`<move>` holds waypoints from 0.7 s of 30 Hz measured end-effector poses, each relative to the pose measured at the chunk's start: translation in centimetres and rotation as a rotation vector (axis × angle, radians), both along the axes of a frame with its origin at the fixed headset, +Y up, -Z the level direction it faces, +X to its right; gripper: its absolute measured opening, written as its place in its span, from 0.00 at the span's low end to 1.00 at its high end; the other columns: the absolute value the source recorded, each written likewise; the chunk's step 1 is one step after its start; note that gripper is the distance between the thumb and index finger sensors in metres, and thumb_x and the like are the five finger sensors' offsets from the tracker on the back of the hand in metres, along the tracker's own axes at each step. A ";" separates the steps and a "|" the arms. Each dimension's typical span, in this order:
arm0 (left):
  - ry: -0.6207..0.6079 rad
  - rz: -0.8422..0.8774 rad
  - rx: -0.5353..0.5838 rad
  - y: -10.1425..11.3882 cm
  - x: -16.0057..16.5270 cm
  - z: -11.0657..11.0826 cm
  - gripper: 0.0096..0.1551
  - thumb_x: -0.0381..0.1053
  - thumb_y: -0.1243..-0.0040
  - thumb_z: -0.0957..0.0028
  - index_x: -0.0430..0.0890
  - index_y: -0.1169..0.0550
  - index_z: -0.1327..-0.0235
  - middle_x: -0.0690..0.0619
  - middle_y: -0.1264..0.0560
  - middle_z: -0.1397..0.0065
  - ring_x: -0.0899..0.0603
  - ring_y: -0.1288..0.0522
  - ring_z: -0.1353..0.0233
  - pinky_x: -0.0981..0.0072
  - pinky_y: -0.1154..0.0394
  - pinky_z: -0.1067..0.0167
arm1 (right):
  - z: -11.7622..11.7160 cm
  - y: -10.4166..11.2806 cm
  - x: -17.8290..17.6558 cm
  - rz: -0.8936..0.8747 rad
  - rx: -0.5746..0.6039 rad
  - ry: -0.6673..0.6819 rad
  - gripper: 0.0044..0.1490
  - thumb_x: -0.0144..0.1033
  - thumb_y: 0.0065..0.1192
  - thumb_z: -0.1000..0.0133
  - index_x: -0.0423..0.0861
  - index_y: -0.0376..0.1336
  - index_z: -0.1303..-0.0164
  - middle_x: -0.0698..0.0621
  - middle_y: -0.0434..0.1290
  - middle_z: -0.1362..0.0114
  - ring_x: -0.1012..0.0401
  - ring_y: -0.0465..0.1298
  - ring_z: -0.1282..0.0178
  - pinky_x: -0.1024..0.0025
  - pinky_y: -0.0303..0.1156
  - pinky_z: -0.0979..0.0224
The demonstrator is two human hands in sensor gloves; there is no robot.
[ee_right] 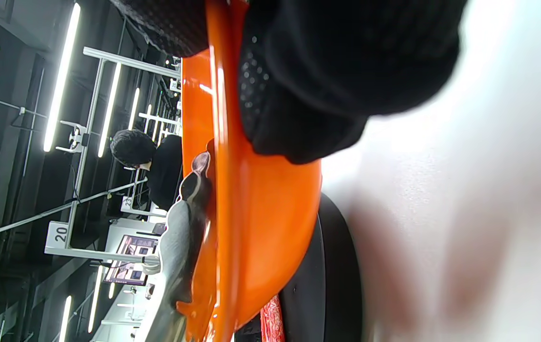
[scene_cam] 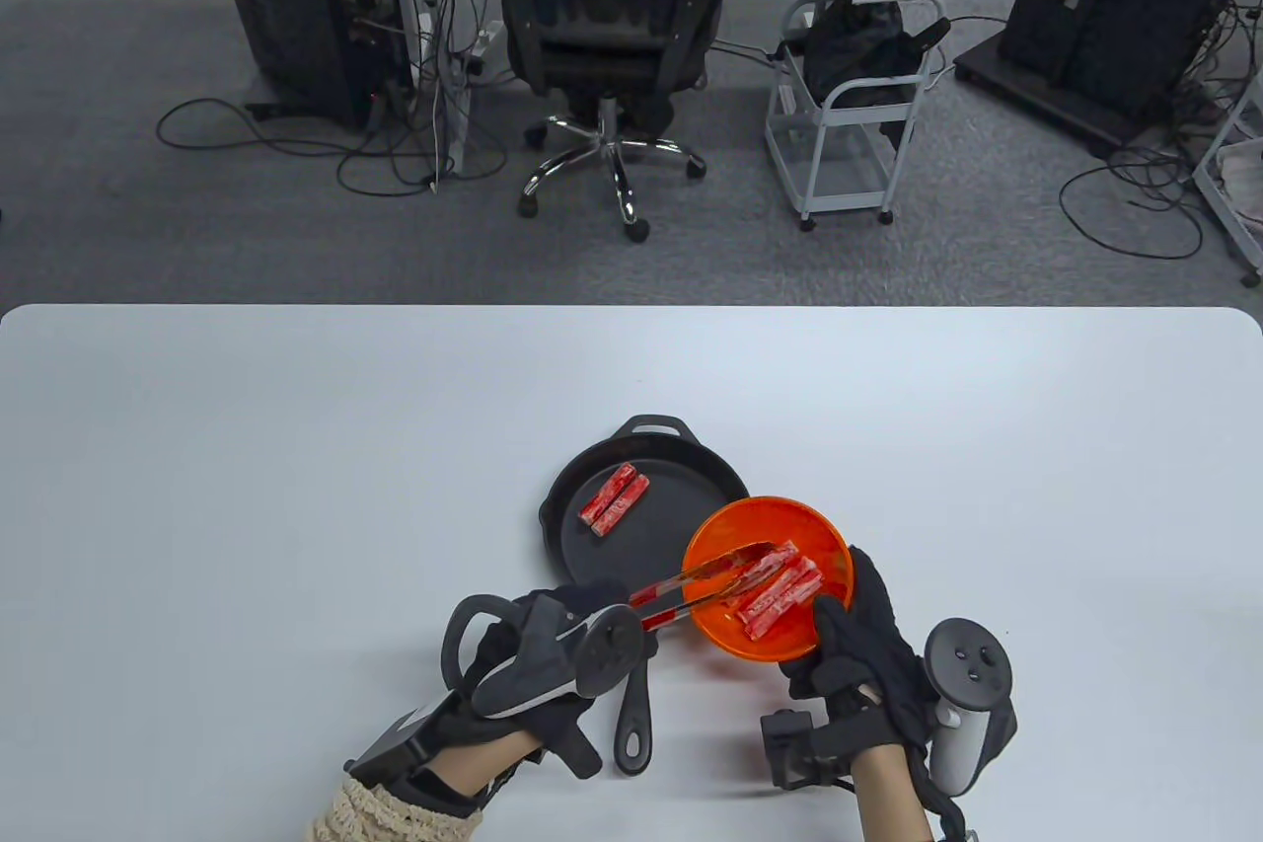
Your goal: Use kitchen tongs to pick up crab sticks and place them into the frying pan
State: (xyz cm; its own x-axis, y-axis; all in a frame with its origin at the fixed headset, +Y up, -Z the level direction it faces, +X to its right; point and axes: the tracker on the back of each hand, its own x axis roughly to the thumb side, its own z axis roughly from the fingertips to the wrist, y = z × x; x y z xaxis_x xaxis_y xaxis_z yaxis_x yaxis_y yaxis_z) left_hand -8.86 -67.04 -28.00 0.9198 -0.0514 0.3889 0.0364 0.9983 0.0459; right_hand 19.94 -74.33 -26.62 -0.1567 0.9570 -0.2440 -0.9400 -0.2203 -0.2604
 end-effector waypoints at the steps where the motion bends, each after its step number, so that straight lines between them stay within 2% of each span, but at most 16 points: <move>1: 0.000 -0.001 0.004 0.0 0.0 0.0 0.44 0.76 0.37 0.48 0.40 0.18 0.38 0.57 0.12 0.59 0.51 0.13 0.71 0.59 0.16 0.69 | 0.0 0.0 0.0 -0.001 0.000 0.000 0.41 0.33 0.55 0.41 0.45 0.48 0.15 0.29 0.66 0.26 0.51 0.84 0.70 0.77 0.85 0.73; 11: -0.003 0.021 0.033 0.3 -0.2 0.0 0.43 0.76 0.36 0.48 0.42 0.17 0.38 0.57 0.12 0.59 0.51 0.13 0.70 0.58 0.15 0.68 | 0.1 0.0 0.0 -0.011 -0.001 -0.006 0.41 0.33 0.54 0.41 0.45 0.48 0.15 0.29 0.66 0.26 0.51 0.84 0.70 0.77 0.85 0.73; 21: 0.068 0.119 0.085 2.5 -2.9 -0.9 0.44 0.76 0.37 0.48 0.41 0.18 0.37 0.57 0.12 0.59 0.51 0.13 0.70 0.58 0.15 0.67 | 0.1 0.0 0.1 -0.013 -0.013 -0.016 0.41 0.33 0.54 0.41 0.45 0.48 0.15 0.29 0.66 0.26 0.51 0.84 0.70 0.78 0.85 0.73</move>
State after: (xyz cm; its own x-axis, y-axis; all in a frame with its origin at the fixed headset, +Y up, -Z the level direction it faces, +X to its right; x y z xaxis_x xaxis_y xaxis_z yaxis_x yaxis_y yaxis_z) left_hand -11.72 -64.53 -28.87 0.9455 0.0295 0.3243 -0.0761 0.9883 0.1319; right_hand 20.05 -74.34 -26.56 -0.1402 0.9556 -0.2591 -0.9385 -0.2117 -0.2729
